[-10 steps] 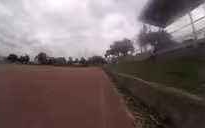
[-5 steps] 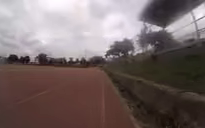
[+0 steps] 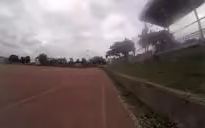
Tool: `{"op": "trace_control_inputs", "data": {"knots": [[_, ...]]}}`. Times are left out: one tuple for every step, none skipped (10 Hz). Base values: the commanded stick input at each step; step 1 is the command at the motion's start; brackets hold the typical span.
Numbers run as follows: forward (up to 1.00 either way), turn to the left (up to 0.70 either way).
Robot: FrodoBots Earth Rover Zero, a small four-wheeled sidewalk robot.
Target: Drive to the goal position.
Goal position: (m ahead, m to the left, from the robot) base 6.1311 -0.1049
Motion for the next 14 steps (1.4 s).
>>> {"op": "trace_control_inputs", "data": {"knots": [[0.70,-0.03],[0.70,-0.01],[0.70,0.00],[0.70,0.00],[0.70,0.00],[0.70,0.00],[0.70,0.00],[0.70,0.00],[0.70,0.00],[0.70,0.00],[0.70,0.00],[0.70,0.00],[0.70,0.00],[0.70,0.00]]}}
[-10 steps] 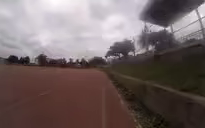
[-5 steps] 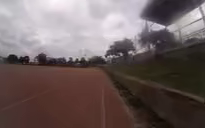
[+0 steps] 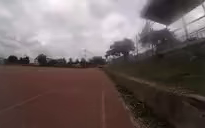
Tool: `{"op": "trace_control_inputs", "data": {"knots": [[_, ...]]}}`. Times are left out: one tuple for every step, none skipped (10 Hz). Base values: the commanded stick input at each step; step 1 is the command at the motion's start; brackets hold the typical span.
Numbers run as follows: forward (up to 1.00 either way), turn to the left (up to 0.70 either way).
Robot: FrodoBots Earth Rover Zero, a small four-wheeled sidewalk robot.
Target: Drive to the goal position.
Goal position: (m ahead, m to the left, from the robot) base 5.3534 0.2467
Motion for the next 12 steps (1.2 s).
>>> {"op": "trace_control_inputs", "data": {"knots": [[0.70,0.00],[0.70,0.00],[0.70,0.00],[0.70,0.00],[0.70,0.00],[0.70,0.00],[0.70,0.00],[0.70,0.00],[0.70,0.00],[0.70,0.00],[0.70,0.00],[0.70,0.00]]}}
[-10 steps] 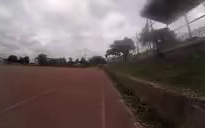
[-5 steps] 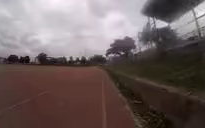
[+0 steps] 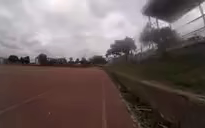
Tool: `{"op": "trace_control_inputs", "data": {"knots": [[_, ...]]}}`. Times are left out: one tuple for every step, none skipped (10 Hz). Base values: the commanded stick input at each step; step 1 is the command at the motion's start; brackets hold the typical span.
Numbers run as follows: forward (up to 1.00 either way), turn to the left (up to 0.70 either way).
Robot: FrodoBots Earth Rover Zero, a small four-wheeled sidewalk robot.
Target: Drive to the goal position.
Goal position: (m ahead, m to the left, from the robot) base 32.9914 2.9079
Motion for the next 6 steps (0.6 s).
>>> {"op": "trace_control_inputs", "data": {"knots": [[0.70,0.00],[0.70,0.00],[0.70,0.00],[0.70,0.00],[0.70,0.00],[0.70,0.00]]}}
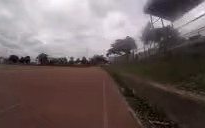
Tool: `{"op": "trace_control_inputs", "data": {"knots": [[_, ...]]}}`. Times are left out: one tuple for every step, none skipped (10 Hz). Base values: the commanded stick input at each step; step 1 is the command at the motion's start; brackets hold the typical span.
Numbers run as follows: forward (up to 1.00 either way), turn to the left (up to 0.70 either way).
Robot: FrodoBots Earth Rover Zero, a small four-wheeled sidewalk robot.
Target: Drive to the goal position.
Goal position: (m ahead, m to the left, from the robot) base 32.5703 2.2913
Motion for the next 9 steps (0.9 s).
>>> {"op": "trace_control_inputs", "data": {"knots": [[0.70,0.00],[0.70,0.00],[0.70,0.00],[0.70,0.00],[0.70,0.00],[0.70,0.00],[0.70,0.00],[0.70,0.00],[0.70,0.00]]}}
